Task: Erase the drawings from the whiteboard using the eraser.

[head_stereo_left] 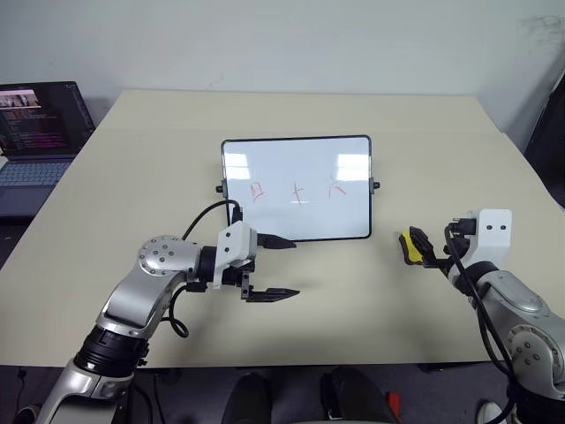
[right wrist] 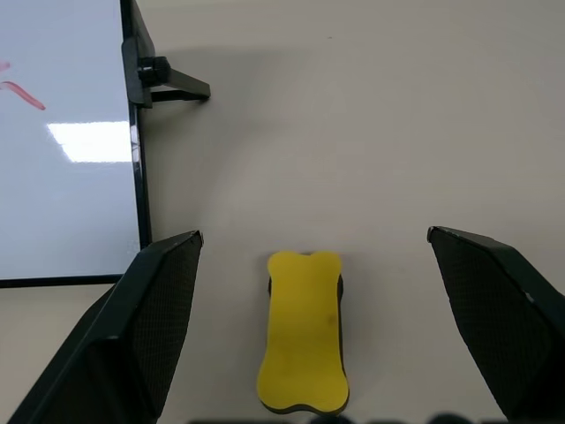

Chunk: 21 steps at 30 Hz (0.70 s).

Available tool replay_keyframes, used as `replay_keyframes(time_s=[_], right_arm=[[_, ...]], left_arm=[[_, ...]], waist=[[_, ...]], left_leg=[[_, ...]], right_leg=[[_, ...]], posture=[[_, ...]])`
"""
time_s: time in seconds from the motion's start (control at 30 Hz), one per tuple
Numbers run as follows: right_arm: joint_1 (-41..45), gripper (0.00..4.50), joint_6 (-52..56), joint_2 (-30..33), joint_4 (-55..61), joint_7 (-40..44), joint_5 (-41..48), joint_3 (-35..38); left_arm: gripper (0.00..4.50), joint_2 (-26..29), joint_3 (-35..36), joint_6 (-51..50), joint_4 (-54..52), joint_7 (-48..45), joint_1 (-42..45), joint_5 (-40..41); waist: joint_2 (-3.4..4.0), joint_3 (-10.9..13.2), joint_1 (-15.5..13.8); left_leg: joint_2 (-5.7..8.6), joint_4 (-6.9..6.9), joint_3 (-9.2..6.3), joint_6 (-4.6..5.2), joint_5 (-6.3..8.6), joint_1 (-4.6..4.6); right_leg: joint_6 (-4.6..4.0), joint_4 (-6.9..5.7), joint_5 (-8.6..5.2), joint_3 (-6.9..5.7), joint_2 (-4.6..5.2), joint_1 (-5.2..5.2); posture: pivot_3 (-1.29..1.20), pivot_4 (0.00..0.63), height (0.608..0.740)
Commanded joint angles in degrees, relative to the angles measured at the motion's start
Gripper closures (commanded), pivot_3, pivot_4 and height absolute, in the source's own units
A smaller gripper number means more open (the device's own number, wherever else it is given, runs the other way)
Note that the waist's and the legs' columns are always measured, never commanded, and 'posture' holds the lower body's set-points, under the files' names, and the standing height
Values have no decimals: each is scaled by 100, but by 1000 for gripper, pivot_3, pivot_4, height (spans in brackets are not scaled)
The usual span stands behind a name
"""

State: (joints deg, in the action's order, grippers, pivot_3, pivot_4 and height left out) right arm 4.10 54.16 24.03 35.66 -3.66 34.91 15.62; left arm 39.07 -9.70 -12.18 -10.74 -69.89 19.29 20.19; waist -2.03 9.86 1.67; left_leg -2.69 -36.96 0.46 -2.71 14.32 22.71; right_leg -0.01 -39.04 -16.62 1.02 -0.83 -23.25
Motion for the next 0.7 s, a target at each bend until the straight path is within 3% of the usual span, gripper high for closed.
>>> replay_keyframes(time_s=[0.03,0.7], right_arm=[[46,30,33,5,164,37,-100,10],[408,30,65,-383,-552,3,-1173,-636]], left_arm=[[0,63,-3,88,-42,-128,13,-3],[0,79,41,-140,-315,-307,-20,113]], waist=[[0,0,0],[0,0,2]], left_leg=[[0,0,0,0,0,0],[1,0,-1,0,0,0]], right_leg=[[0,0,0,0,0,0],[-9,-1,5,0,-1,0]], posture=[[0,150,740],[0,150,740]])
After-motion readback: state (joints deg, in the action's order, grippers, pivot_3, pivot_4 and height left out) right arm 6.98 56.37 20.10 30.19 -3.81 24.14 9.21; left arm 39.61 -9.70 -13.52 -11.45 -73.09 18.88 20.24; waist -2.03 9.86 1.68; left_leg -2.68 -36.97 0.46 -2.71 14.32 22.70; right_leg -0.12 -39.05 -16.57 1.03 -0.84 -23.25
